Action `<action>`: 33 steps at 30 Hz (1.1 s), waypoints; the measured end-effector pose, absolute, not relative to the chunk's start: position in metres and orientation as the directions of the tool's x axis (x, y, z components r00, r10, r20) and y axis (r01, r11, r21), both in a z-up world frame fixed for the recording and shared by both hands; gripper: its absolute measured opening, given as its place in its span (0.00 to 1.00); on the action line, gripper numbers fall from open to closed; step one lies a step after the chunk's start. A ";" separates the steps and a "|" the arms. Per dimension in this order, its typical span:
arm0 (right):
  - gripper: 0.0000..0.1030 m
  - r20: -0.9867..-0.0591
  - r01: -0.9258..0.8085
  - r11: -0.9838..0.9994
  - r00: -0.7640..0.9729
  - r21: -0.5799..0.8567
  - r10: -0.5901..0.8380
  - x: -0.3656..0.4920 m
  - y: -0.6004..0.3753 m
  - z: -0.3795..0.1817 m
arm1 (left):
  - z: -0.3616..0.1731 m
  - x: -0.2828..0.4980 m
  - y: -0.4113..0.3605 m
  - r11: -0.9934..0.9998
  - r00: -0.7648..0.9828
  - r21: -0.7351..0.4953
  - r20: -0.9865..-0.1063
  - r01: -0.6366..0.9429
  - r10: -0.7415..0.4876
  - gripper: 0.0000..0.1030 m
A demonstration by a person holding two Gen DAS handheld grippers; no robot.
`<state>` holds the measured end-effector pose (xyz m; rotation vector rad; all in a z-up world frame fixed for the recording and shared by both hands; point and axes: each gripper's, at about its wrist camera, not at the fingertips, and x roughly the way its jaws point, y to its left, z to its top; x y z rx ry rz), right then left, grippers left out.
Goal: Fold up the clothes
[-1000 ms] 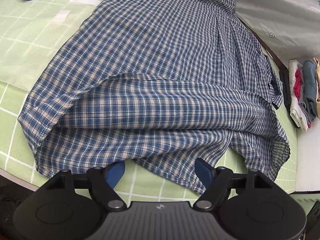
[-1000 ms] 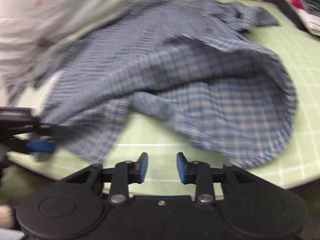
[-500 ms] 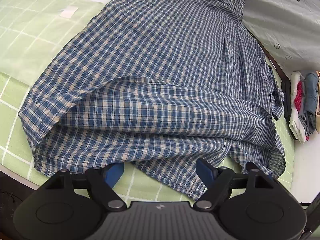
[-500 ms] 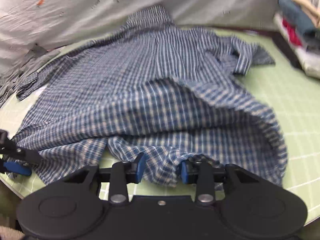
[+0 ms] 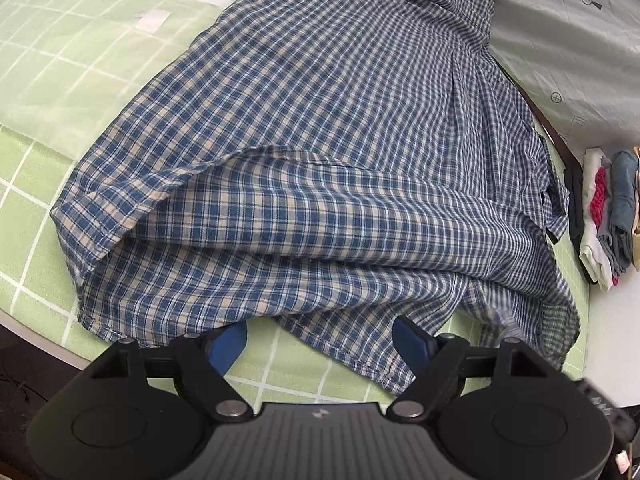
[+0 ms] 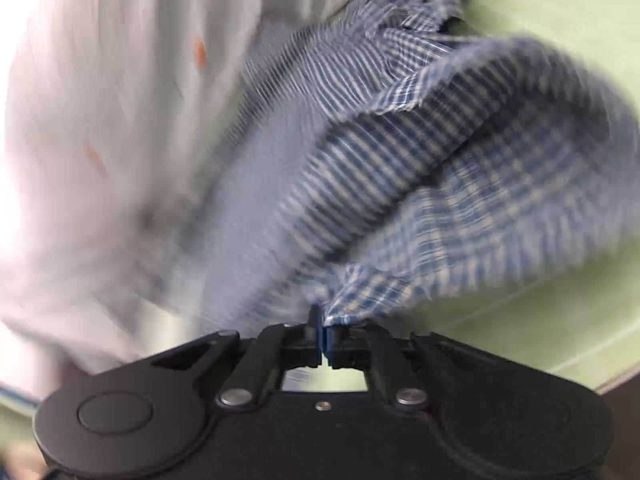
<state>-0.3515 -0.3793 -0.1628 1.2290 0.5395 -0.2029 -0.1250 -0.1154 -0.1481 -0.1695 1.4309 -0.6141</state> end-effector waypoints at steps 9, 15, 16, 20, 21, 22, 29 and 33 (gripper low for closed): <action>0.05 -0.569 0.558 0.110 0.807 0.823 0.160 -0.372 -0.358 -0.203 | -0.147 -0.130 -0.101 0.837 0.008 -0.454 -0.878 0.306 -0.479 0.78; 0.37 -0.562 0.548 0.129 0.811 0.827 0.163 -0.362 -0.350 -0.199 | -0.148 -0.129 -0.091 0.839 0.011 -0.456 -0.877 0.296 -0.480 0.78; 0.37 -0.559 0.543 0.135 0.811 0.829 0.173 -0.358 -0.350 -0.200 | -0.148 -0.128 -0.090 0.839 0.013 -0.456 -0.877 0.297 -0.481 0.78; 0.34 -0.561 0.537 0.165 0.806 0.828 0.188 -0.337 -0.345 -0.203 | -0.145 -0.129 -0.085 0.837 0.020 -0.456 -0.875 0.304 -0.484 0.78; 0.25 -0.556 0.531 0.168 0.808 0.830 0.192 -0.333 -0.344 -0.203 | -0.144 -0.129 -0.084 0.838 0.024 -0.454 -0.875 0.303 -0.483 0.78; 0.18 -0.547 0.521 0.168 0.813 0.837 0.200 -0.331 -0.343 -0.203 | -0.144 -0.129 -0.083 0.840 0.028 -0.452 -0.876 0.301 -0.482 0.78; 0.03 -0.422 0.405 0.117 0.880 0.907 0.221 -0.337 -0.339 -0.197 | -0.142 -0.129 -0.069 0.859 0.066 -0.442 -0.879 0.258 -0.472 0.78; 0.07 -0.576 0.541 0.198 0.783 0.817 0.237 -0.336 -0.337 -0.195 | -0.138 -0.128 -0.060 0.878 0.100 -0.416 -0.889 0.236 -0.448 0.78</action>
